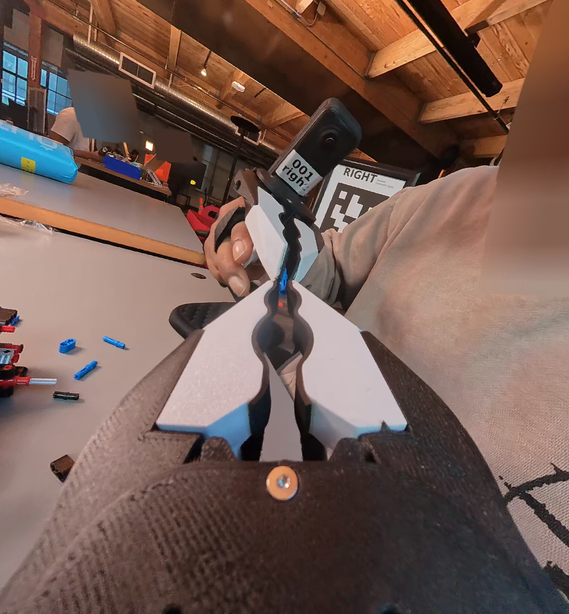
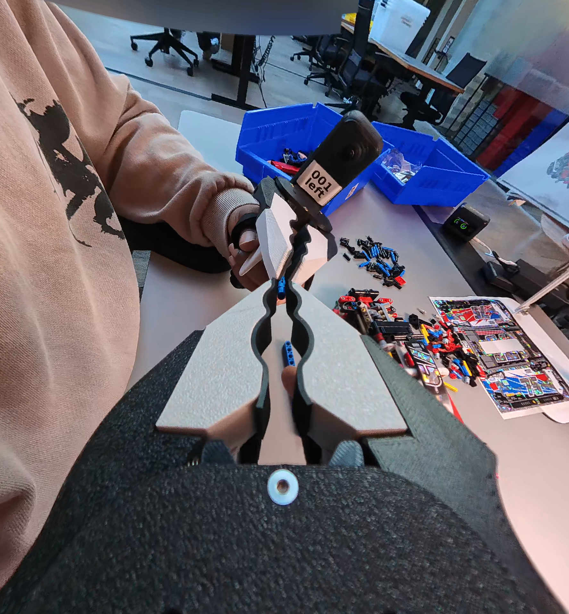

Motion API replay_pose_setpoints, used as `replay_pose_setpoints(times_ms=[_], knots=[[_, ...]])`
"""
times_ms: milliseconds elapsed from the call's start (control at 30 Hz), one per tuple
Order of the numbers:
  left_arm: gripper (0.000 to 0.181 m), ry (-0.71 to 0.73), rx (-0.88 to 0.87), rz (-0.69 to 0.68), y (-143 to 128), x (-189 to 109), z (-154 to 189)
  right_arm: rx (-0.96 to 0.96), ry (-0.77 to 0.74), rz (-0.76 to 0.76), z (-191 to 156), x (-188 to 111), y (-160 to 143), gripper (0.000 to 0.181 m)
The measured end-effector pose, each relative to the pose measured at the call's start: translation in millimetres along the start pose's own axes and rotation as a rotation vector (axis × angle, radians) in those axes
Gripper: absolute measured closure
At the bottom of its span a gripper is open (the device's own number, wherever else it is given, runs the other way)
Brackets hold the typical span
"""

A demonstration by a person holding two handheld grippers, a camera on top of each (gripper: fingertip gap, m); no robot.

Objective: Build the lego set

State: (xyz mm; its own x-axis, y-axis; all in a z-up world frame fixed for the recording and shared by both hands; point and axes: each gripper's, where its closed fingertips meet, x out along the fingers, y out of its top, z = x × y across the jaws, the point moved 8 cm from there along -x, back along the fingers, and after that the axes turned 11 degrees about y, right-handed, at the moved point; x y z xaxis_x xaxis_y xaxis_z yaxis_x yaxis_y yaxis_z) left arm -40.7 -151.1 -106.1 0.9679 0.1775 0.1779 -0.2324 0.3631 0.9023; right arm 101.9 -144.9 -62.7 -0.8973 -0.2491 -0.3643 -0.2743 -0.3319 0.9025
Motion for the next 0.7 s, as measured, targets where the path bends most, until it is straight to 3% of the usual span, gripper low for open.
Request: replay_pose_setpoints(times_ms=[133,200,267,333,433,700], knots=[[0.164,0.224,0.148,-0.133,0,-5,-15,0.069,-0.001,-0.079,14,-8,-11,0.179],[0.163,0.413,0.331,-0.368,-11,-13,-32,0.125,0.019,-0.236,28,-14,-29,0.18],[0.156,0.5,0.388,-0.607,-30,-22,-47,0.178,0.061,-0.415,39,-15,-50,0.179],[0.158,0.532,0.41,-0.711,-41,-28,-55,0.206,0.115,-0.565,44,-7,-67,0.179],[0.163,0.54,0.444,-0.748,-44,-31,-57,0.276,0.182,-0.782,51,9,-90,0.179],[0.165,0.506,0.482,-0.827,-60,-25,-56,0.371,0.336,-0.909,55,28,-100,0.179]])
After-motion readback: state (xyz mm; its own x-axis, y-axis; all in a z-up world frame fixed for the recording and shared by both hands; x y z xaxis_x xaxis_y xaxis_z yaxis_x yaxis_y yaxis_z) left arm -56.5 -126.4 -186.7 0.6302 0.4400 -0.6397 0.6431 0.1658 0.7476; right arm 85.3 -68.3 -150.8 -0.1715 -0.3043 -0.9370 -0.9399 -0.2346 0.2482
